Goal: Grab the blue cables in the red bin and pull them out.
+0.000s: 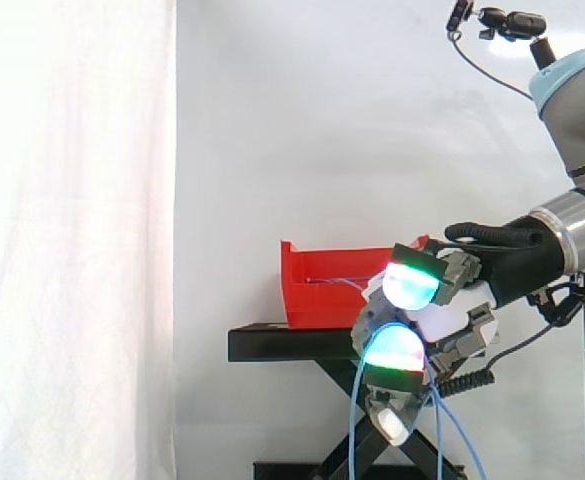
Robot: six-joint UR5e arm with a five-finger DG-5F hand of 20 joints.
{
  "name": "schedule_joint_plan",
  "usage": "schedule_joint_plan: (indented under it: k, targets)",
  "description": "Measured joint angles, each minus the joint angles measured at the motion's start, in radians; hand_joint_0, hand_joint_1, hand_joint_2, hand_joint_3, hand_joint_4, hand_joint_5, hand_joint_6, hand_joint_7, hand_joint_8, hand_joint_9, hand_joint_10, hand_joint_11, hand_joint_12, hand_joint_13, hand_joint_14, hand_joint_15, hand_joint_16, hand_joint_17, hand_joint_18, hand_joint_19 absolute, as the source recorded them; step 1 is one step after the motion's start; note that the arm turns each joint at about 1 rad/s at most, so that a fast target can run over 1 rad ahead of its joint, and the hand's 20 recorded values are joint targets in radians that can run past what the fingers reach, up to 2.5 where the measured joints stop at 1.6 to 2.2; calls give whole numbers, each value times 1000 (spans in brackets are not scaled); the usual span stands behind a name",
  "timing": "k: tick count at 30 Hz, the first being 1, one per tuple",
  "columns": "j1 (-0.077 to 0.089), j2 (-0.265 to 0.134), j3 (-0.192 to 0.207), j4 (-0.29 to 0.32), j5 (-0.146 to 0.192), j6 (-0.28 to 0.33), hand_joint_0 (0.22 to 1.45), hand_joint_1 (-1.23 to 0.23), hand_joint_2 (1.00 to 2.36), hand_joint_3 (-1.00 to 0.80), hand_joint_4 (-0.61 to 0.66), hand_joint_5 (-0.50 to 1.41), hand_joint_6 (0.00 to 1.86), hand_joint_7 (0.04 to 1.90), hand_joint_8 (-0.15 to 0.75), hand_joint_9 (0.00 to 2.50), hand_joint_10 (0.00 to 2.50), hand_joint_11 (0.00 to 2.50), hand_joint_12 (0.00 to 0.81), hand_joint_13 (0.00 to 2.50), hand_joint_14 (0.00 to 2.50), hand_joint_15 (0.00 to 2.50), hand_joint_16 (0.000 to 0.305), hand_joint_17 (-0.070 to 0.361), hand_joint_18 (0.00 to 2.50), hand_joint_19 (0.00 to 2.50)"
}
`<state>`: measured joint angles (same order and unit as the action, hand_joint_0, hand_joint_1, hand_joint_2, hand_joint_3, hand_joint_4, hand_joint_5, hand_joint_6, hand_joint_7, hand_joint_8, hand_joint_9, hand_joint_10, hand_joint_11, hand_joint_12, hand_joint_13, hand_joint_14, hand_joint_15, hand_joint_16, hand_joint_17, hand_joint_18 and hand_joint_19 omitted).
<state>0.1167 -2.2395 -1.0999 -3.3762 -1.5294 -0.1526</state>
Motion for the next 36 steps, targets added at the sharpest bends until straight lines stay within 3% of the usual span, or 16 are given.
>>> schedule_joint_plan:
  k: [7,36]
  targets:
    - [0,0,0,0,0,0,705,-840,1000,-1000,168,798,643,617,268,941,19,1196,363,708,22,564,49,110,509,419]
    - [3,0,-1,0,1,1,804,-937,1000,-1000,146,808,710,632,251,976,20,1242,344,803,24,651,44,99,549,416]
